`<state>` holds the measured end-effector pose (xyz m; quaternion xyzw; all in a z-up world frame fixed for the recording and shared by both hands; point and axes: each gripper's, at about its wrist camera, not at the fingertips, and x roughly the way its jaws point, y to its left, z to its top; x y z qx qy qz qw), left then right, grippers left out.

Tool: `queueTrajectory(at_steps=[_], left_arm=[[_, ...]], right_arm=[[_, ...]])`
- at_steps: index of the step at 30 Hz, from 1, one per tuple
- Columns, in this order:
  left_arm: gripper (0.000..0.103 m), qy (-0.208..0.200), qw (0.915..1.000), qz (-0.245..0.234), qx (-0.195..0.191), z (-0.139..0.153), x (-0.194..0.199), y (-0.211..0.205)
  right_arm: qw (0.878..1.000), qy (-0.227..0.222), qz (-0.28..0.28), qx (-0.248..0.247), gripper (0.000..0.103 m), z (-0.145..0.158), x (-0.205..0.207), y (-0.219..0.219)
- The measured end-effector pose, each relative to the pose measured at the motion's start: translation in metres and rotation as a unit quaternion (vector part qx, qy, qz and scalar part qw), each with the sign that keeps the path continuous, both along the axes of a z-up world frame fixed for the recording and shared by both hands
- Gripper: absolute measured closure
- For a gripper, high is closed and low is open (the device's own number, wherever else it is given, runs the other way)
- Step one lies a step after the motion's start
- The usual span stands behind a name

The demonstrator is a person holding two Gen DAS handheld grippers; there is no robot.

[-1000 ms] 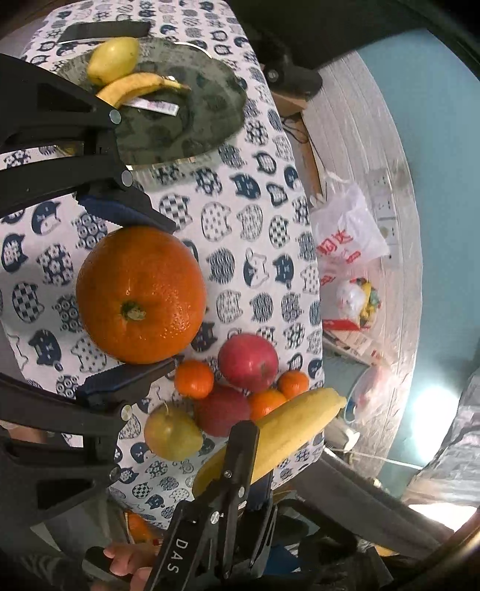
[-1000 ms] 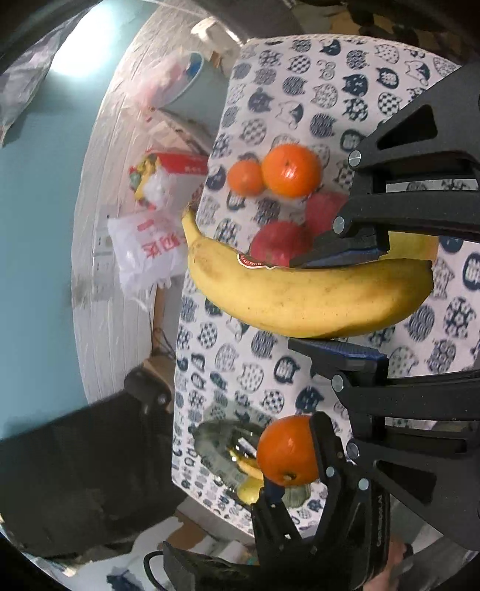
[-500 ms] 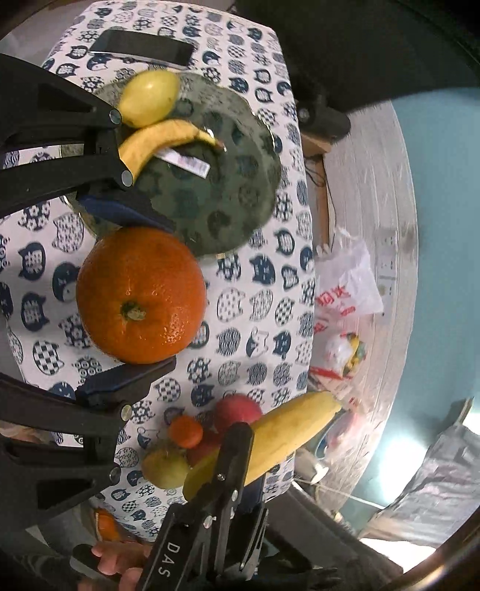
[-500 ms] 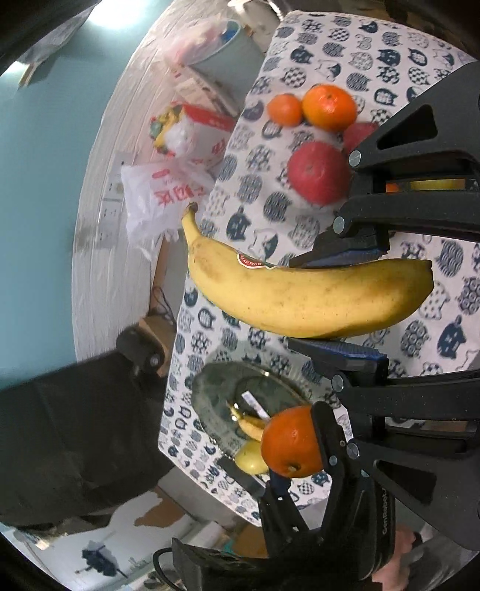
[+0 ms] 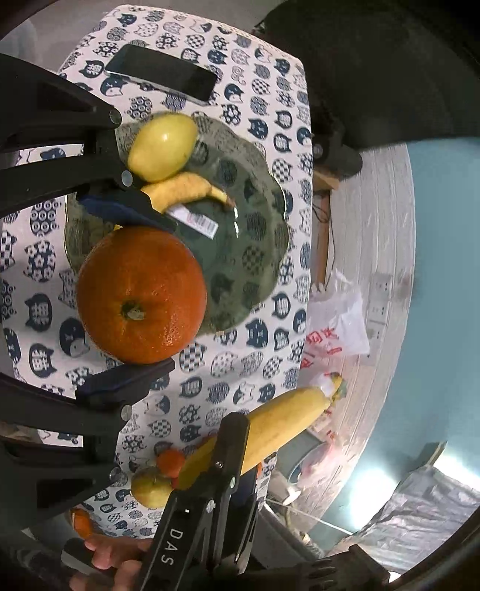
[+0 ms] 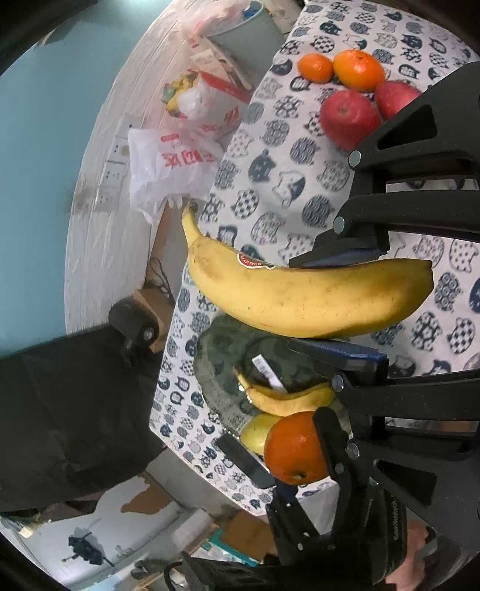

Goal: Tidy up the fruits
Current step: 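Lower the banana into the plate with the right tool while the left tool holds the orange above it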

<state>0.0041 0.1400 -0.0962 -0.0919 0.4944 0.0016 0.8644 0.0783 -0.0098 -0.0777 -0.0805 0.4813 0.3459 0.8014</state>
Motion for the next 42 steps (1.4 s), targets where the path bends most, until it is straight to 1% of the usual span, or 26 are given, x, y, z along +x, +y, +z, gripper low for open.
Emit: queueTrajectory(at_steps=[12, 18, 26, 33, 37, 39, 42], left_arm=[[0.035, 0.016, 0.9989, 0.045, -0.003, -0.017, -0.013, 0.049], [0.035, 0.025, 0.9975, 0.066, -0.005, -0.026, -0.016, 0.071], [0.035, 0.037, 0.9964, 0.077, -0.005, -0.034, -0.021, 0.084], [0.035, 0.05, 0.9958, 0.077, -0.006, -0.043, -0.021, 0.086], [0.035, 0.058, 0.9959, 0.07, -0.004, -0.048, -0.02, 0.083], [0.035, 0.061, 0.9958, 0.069, -0.003, -0.05, -0.019, 0.082], [0.035, 0.065, 0.9954, 0.07, -0.006, -0.053, -0.019, 0.083]], right_arm=[[0.999, 0.01, 0.039, -0.011, 0.069, -0.013, 0.001, 0.067], [0.998, 0.023, 0.049, -0.021, 0.069, -0.026, 0.003, 0.093], [0.997, 0.038, 0.062, -0.041, 0.069, -0.048, 0.002, 0.124], [0.993, 0.064, 0.064, -0.071, 0.069, -0.079, 0.002, 0.14], [0.991, 0.089, 0.059, -0.083, 0.069, -0.097, 0.005, 0.141], [0.991, 0.091, 0.056, -0.078, 0.069, -0.098, 0.005, 0.139], [0.992, 0.09, 0.051, -0.068, 0.069, -0.091, 0.008, 0.137]])
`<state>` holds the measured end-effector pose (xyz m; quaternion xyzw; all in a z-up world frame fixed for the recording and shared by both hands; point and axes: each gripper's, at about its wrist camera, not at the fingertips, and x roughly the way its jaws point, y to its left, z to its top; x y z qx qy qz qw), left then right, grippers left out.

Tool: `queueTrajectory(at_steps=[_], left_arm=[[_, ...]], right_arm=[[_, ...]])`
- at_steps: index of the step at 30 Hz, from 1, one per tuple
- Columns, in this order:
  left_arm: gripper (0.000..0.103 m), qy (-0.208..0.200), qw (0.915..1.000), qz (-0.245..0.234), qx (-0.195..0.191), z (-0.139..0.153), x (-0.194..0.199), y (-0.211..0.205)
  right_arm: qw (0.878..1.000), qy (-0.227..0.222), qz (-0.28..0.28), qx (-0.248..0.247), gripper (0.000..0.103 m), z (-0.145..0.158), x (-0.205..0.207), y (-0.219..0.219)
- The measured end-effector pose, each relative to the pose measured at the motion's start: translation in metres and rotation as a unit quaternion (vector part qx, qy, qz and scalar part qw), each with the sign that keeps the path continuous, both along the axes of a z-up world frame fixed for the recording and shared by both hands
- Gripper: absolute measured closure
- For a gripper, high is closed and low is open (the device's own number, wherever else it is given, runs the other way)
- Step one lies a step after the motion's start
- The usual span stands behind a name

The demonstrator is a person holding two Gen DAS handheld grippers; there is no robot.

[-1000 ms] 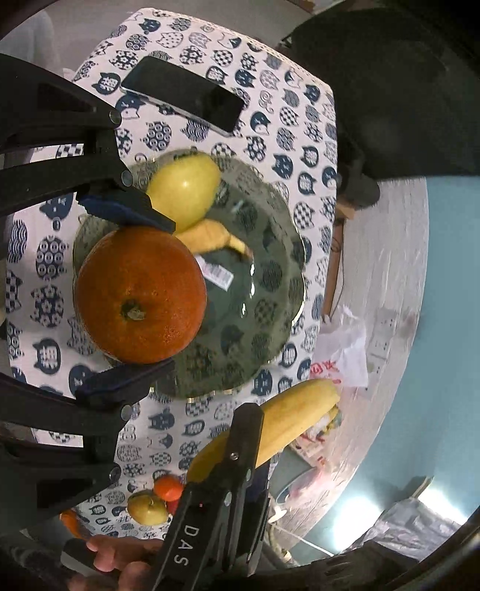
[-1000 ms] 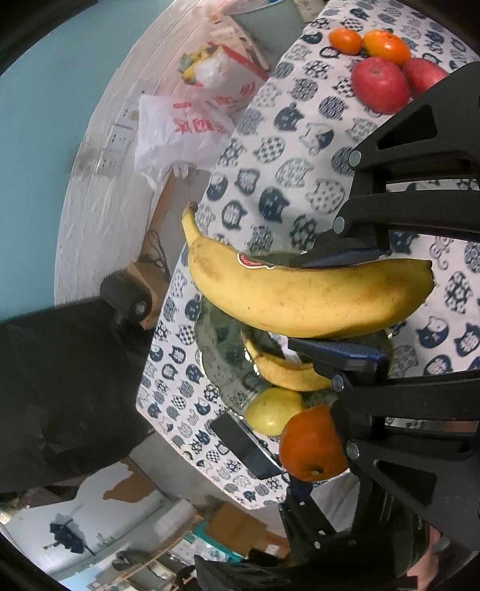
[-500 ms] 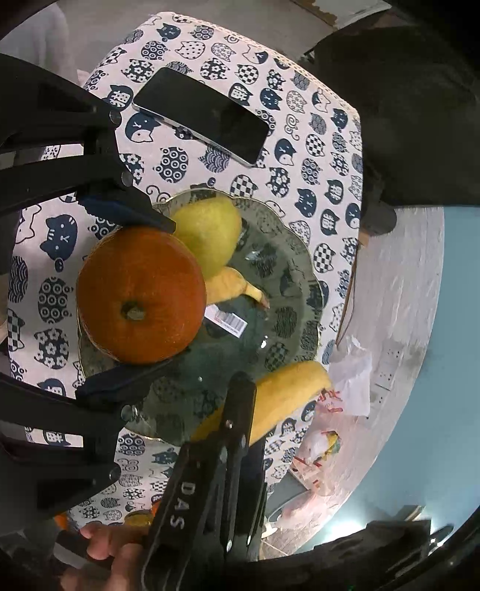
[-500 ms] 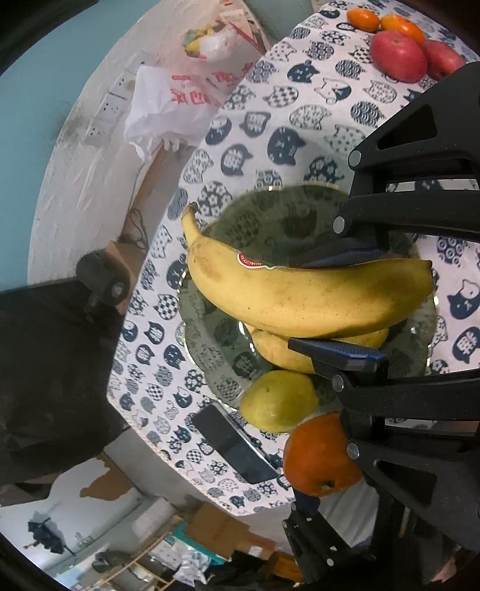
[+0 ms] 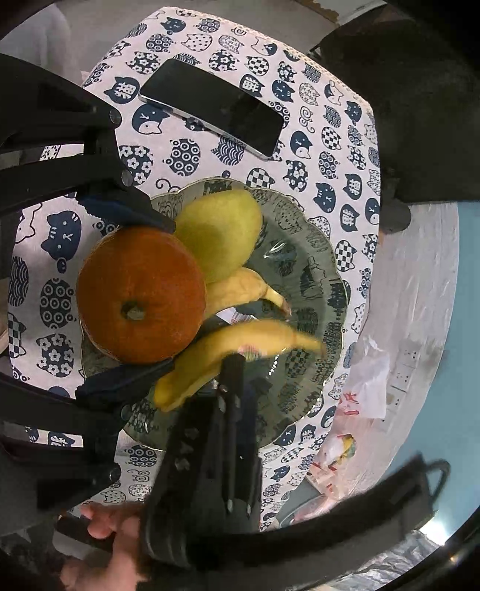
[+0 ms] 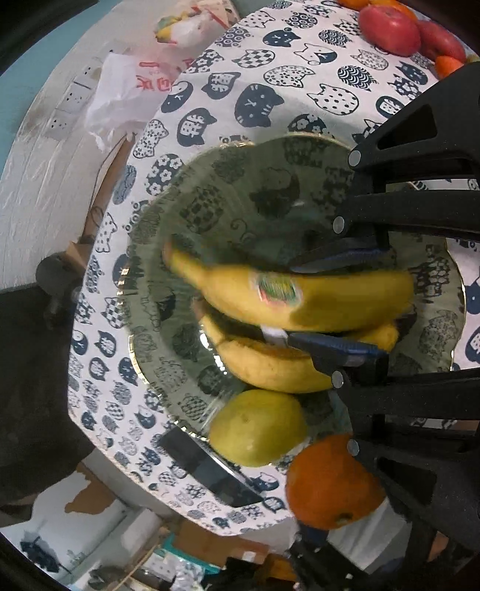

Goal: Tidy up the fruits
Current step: 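Lower the banana into the plate with the right tool while the left tool holds the orange above it, then open the left tool to drop the orange into the plate while the right tool withdraws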

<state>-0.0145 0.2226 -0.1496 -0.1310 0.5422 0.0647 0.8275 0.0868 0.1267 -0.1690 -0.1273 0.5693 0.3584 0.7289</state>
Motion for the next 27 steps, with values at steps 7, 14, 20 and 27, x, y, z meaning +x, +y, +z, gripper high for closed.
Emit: queueTrajectory(at_steps=[7, 14, 20, 27], left_arm=[[0.035, 0.02, 0.9998, -0.005, -0.004, -0.013, 0.002, -0.003], [0.035, 0.037, 0.9993, 0.001, -0.003, -0.021, 0.005, -0.004], [0.029, 0.042, 0.9991, 0.003, 0.003, -0.017, 0.006, -0.007], [0.028, 0.036, 0.9993, -0.004, 0.012, -0.008, 0.006, -0.017]], right_arm=[[1.0, -0.001, -0.023, 0.012, 0.062, 0.016, 0.006, -0.014], [0.999, -0.003, -0.035, 0.022, 0.049, 0.029, 0.007, -0.027], [0.999, -0.012, -0.036, 0.02, 0.048, 0.038, 0.004, -0.038], [0.999, -0.035, -0.037, 0.008, 0.04, 0.052, -0.005, -0.056]])
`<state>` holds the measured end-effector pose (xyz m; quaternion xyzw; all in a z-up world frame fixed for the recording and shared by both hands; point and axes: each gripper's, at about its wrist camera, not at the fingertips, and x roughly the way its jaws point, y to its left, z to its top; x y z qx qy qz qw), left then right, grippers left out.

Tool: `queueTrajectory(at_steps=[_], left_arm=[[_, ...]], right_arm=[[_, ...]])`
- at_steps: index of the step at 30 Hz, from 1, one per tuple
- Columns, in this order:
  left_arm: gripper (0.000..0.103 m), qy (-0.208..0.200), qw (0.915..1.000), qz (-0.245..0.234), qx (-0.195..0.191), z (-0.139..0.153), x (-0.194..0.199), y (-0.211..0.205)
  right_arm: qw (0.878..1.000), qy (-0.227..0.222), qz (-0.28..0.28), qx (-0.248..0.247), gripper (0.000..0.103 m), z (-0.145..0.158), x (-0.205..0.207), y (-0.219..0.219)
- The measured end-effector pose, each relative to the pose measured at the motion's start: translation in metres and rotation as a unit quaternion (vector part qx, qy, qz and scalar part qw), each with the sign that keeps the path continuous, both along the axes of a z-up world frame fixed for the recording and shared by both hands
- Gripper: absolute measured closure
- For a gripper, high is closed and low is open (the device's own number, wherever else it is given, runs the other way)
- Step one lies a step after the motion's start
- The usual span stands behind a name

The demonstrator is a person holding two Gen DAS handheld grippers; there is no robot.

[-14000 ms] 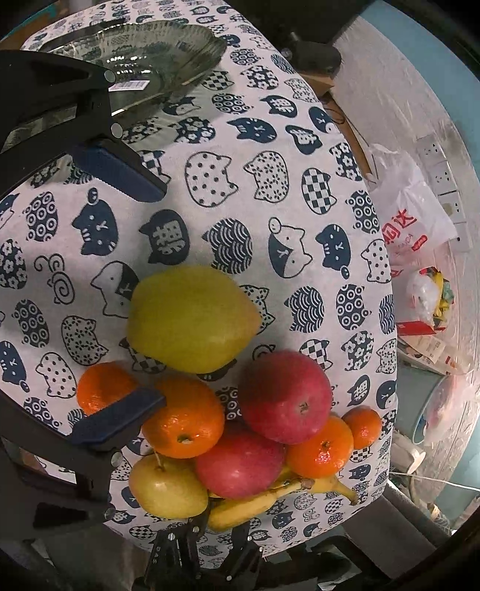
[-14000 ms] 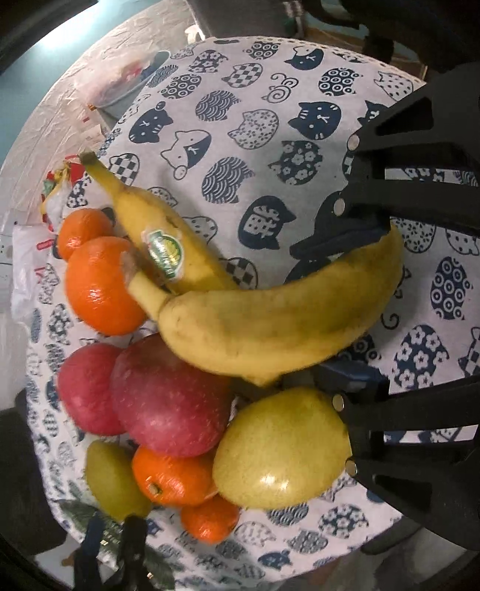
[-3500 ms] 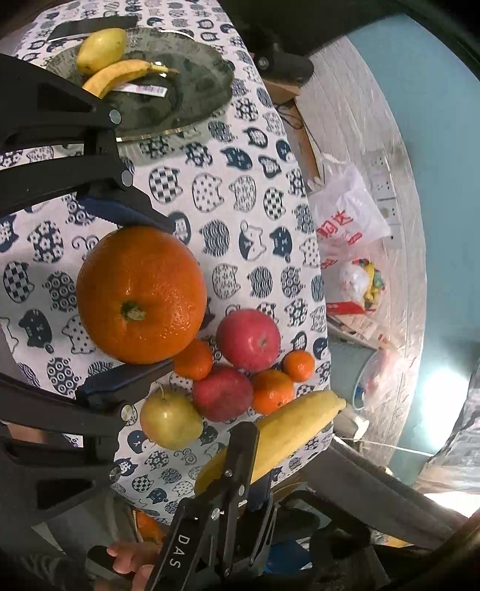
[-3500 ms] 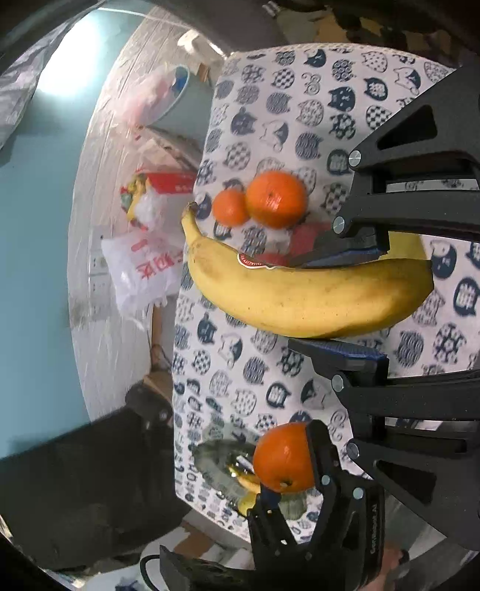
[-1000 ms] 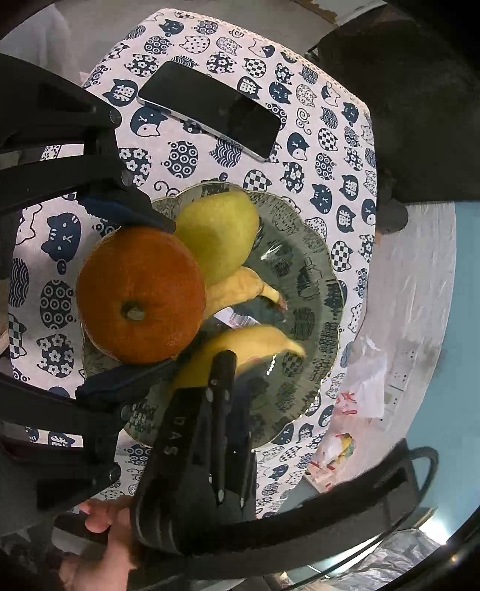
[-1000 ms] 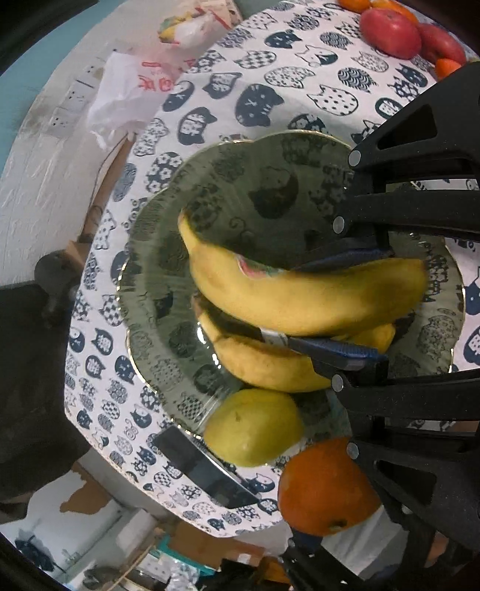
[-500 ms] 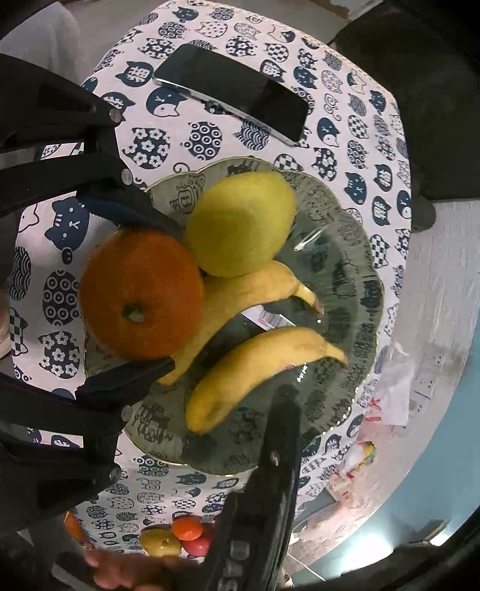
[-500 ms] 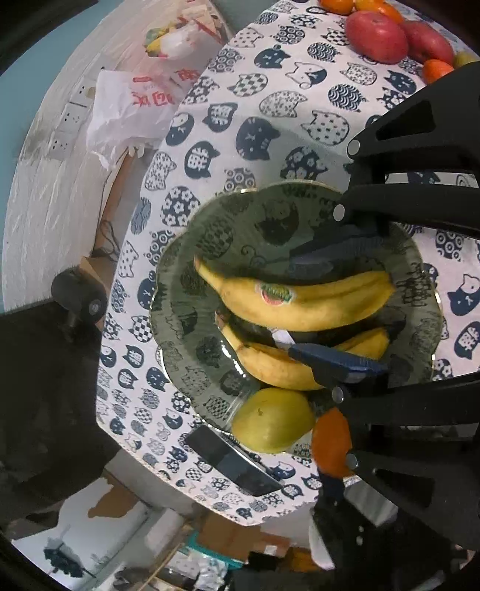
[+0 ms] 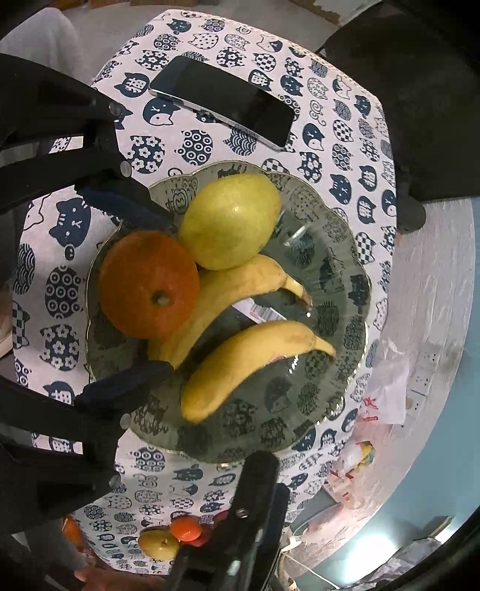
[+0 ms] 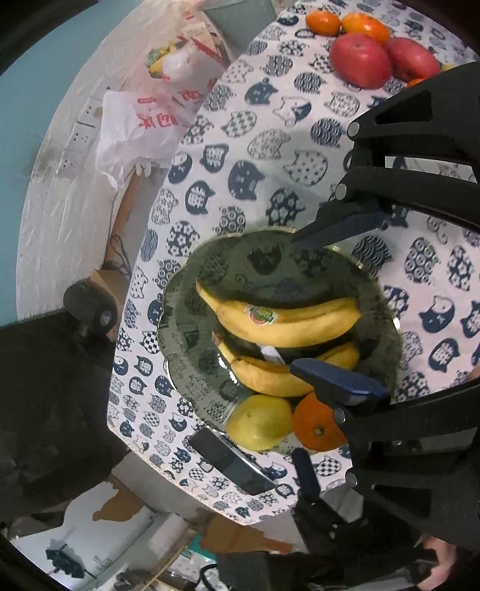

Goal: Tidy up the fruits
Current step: 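Open the left tool to drop the orange into the plate while the right tool withdraws, then move both tools to the fruit pile, right tool onto the large yellow pear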

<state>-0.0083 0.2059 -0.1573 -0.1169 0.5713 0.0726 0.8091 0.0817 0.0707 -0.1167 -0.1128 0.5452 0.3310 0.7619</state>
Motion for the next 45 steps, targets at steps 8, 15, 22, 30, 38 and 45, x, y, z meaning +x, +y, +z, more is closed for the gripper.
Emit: queueTrajectory(at_steps=[8, 15, 22, 30, 38, 45], left_arm=[[0.023, -0.015, 0.9995, -0.026, 0.011, 0.018, 0.003, -0.027], [0.023, -0.025, 0.9975, -0.065, 0.014, 0.032, 0.01, -0.064], [0.021, -0.032, 0.9934, -0.107, 0.022, 0.043, 0.016, -0.106], [0.016, -0.037, 0.9851, -0.163, 0.041, 0.048, 0.02, -0.154], [0.016, -0.036, 0.9781, -0.198, 0.05, 0.049, 0.022, -0.19], [0.016, -0.027, 0.9725, -0.227, 0.043, 0.044, 0.028, -0.219]], right_arm=[[0.999, -0.031, 0.0, -0.027, 0.032, 0.013, -0.013, -0.032], [0.997, -0.054, -0.012, -0.049, 0.028, 0.025, -0.022, -0.072], [0.996, -0.062, -0.035, -0.056, 0.024, 0.034, -0.027, -0.116], [0.994, -0.057, -0.075, -0.055, 0.023, 0.039, -0.027, -0.171], [0.991, -0.047, -0.114, -0.058, 0.023, 0.036, -0.026, -0.221], [0.986, -0.019, -0.149, -0.066, 0.022, 0.021, -0.023, -0.267]])
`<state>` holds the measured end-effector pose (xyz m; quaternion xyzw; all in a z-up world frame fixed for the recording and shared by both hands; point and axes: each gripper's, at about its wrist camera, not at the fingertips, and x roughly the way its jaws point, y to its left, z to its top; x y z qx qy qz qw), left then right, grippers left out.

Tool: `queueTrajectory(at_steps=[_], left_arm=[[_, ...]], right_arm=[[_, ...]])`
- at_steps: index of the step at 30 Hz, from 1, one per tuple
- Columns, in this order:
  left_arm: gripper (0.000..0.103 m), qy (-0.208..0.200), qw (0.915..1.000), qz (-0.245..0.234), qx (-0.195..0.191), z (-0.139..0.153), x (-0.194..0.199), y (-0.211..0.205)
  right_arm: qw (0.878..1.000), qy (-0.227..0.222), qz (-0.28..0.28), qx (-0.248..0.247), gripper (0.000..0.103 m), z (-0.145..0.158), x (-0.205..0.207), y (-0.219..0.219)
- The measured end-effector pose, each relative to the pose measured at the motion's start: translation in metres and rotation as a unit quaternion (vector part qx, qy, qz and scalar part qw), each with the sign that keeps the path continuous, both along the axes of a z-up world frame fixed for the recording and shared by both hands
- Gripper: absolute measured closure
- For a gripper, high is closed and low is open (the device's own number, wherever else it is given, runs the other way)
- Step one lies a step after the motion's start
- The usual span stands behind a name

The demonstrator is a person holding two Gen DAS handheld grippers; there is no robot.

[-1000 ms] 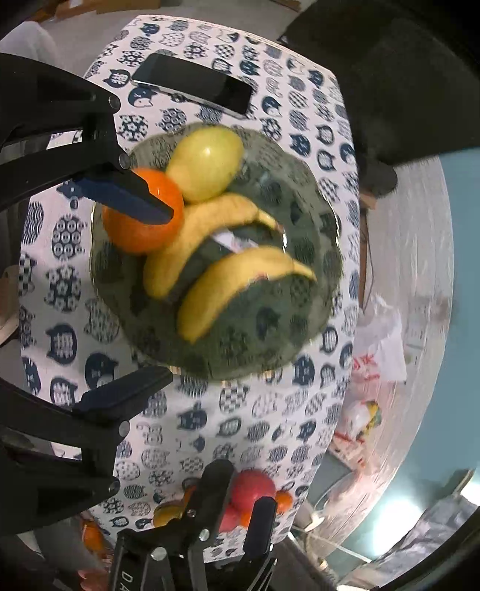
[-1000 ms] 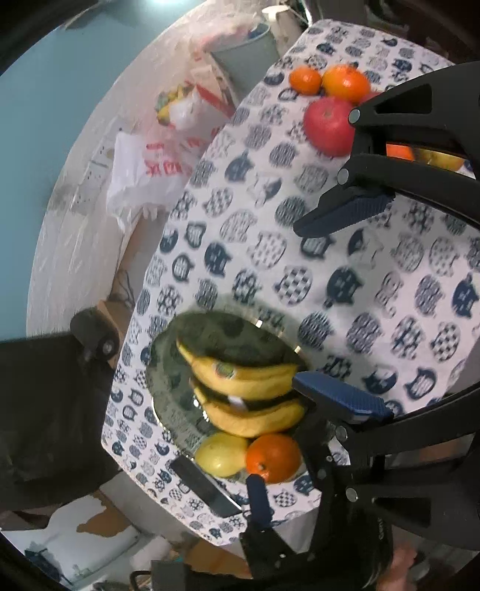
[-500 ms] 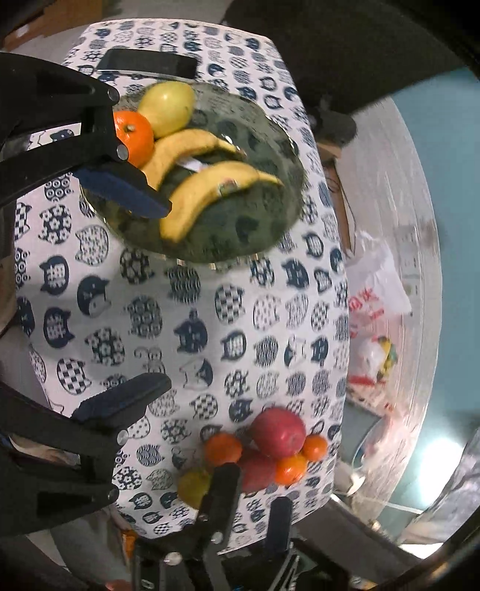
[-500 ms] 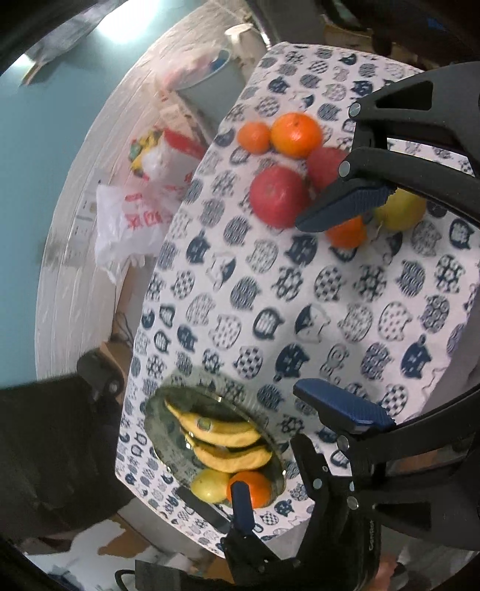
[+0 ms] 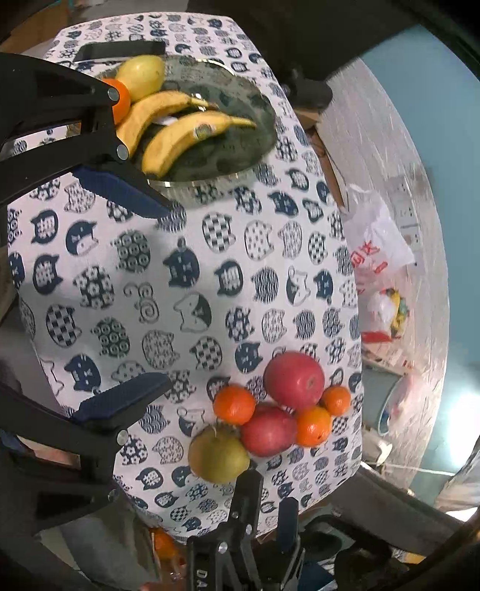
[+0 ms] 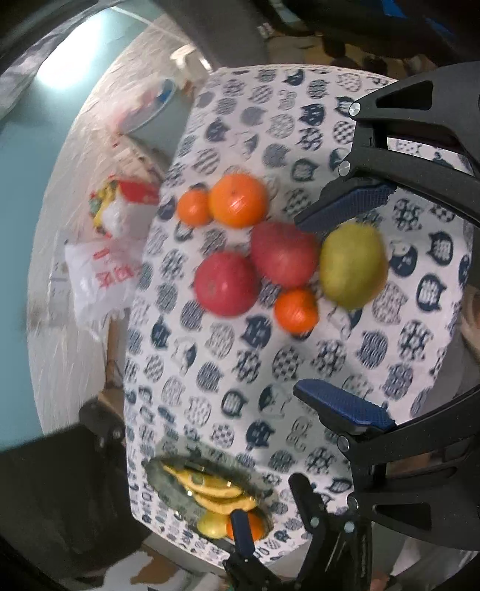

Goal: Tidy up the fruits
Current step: 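Move both tools to the fruit pile, right tool onto the large yellow pear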

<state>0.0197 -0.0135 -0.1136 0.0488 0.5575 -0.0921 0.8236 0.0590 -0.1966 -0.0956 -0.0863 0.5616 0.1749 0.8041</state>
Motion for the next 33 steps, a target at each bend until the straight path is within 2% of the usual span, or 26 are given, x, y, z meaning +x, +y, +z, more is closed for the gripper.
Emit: queueTrajectory(at_steps=[8, 16, 25, 33], left_arm=[[0.016, 0.023, 0.9996, -0.018, -0.005, -0.015, 0.007, -0.022], [0.016, 0.045, 0.9981, -0.042, -0.006, -0.033, 0.012, -0.042], [0.016, 0.073, 0.9964, -0.044, 0.002, -0.056, 0.021, -0.047], [0.016, 0.081, 0.9959, -0.04, -0.002, -0.061, 0.027, -0.048]], right_arm=[[0.998, 0.057, -0.023, 0.014, 0.022, -0.035, 0.005, -0.035], [0.996, 0.089, -0.017, 0.007, 0.022, -0.062, 0.003, -0.045], [0.995, 0.103, 0.009, 0.001, 0.022, -0.087, 0.009, -0.034], [0.995, 0.095, 0.033, 0.013, 0.022, -0.097, 0.014, -0.025]])
